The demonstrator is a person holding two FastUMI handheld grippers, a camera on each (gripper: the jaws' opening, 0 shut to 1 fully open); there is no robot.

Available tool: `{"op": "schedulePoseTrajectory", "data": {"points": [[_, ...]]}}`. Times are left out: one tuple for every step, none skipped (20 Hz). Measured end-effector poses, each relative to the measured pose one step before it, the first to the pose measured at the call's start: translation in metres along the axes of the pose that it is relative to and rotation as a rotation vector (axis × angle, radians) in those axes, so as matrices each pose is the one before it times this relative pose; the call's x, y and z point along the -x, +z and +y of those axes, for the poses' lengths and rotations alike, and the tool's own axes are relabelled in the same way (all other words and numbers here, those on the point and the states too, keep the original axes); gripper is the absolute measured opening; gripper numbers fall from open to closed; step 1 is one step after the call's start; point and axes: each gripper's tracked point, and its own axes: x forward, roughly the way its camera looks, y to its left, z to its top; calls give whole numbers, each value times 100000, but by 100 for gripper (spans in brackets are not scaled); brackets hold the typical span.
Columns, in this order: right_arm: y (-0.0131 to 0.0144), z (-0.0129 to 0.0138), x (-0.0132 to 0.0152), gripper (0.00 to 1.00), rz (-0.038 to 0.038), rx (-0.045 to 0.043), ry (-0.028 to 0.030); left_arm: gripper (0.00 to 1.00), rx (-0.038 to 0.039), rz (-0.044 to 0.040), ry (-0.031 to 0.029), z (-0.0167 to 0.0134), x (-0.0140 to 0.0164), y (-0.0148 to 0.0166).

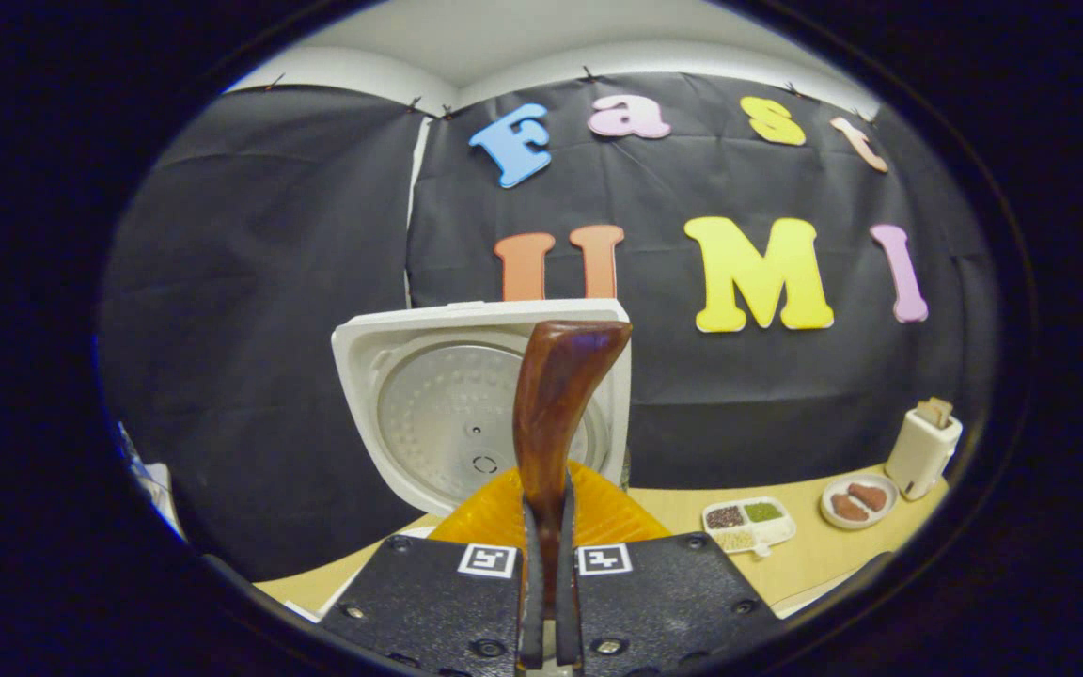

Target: Close the left gripper, press the button to open the rice cooker; take a wooden spoon from the chopstick holder with the right hand, scoop a spoonful of rice and pour it into the rice cooker, then put the wooden spoon back into the chopstick holder.

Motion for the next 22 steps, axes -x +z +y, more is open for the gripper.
{"op": "schedulePoseTrajectory", "data": {"points": [[307,137,99,11,-1568,5535,-2005,94,299,-105,-426,-194,24,86],[142,-10,207,11,-1265,5573,-2081,94,41,113,99,92,33,-73],[175,314,122,10,-2268,5959,257,94,-107,69,655,347,-16,-40],[168,442,211,11,-1981,5755,390,94,-6,564,1168,332,-132,-258],[409,236,357,11,-1893,4246,-64,94,-5,725,742,290,-89,-231],[104,485,353,10,-1689,1633,694,94,74,549,398,-1,-66,-253],[-177,-24,102,10,301,778,521,94,126,537,243,36,19,-88],[-64,70,209,10,701,372,412,94,72,490,652,248,10,-236],[245,-203,94,10,-597,-277,-40,94,211,133,964,183,31,85],[518,-192,388,10,-1050,-742,230,94,404,368,599,64,-30,-16],[528,-218,512,11,-1146,-1843,393,94,465,-290,-137,-57,9,97],[450,-315,609,11,-624,-1907,395,94,436,-713,-533,-257,-41,128],[545,-548,641,10,-1054,-1596,-235,94,215,-149,-590,-393,-38,72],[613,-516,630,9,-1244,-875,-45,94,-107,15,-288,-147,-64,-16],[401,-664,497,11,-707,-322,-272,94,-412,108,218,-185,-4,112],[384,-680,491,10,2,-117,-713,94,-428,-4,318,118,-87,10],[354,-545,467,10,-81,-558,331,94,-57,-36,165,-105,-55,117],[488,-597,466,10,-198,-1184,105,94,371,-150,-61,-354,101,243],[353,-921,362,11,-124,-1748,-620,94,453,-347,-608,-553,10,254],[579,-681,489,11,-470,-1241,225,94,317,-306,-718,-526,-12,135],[611,-859,686,11,-1059,-595,-287,94,109,-148,-287,-388,20,201],[781,-1000,846,11,-1461,-687,-1039,94,-203,-294,-324,-417,40,180]]}}
